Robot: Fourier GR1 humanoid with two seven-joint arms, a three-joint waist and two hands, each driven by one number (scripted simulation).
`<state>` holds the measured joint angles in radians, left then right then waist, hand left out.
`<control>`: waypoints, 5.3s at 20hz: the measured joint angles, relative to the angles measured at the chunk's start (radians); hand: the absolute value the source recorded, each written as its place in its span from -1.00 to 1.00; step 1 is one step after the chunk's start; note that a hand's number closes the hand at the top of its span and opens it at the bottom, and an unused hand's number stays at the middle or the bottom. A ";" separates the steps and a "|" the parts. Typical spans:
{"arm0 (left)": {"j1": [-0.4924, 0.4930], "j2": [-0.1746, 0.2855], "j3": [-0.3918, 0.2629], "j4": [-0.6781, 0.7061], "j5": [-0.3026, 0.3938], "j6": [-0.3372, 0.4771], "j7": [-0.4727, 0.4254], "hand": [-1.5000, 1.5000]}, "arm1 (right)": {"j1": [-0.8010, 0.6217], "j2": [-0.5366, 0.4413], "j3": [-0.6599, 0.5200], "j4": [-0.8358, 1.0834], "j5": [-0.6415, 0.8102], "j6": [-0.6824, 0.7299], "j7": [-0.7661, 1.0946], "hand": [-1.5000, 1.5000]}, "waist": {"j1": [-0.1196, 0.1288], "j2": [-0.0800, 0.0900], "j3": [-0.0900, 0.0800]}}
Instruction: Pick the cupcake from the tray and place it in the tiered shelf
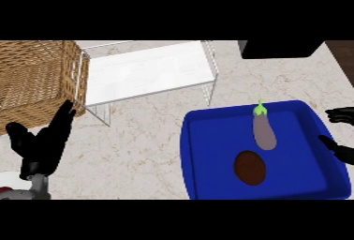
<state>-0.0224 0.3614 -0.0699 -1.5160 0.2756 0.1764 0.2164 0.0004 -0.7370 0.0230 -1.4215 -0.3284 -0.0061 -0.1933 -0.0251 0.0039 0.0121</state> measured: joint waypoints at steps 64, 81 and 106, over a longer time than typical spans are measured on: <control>-0.021 -0.152 0.102 0.158 -0.109 -0.141 0.066 0.00 | 0.011 0.367 0.401 -0.383 0.972 0.187 0.907 -1.00 | 0.026 -0.006 -0.010; -0.023 -0.172 0.144 0.162 -0.138 -0.179 0.064 0.00 | -0.033 0.497 0.330 -0.169 1.114 0.130 0.681 1.00 | 0.024 -0.014 -0.018; -0.062 -0.190 0.124 0.174 -0.165 -0.196 0.087 0.00 | -0.409 0.724 0.862 -0.158 1.026 -0.043 0.987 1.00 | 0.082 -0.003 -0.012</control>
<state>-0.0846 0.1709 0.0538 -1.3422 0.1107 -0.0199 0.3032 -0.4083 -0.0125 0.8851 -1.5794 0.6972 -0.0492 0.7935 0.0564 0.0013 0.0000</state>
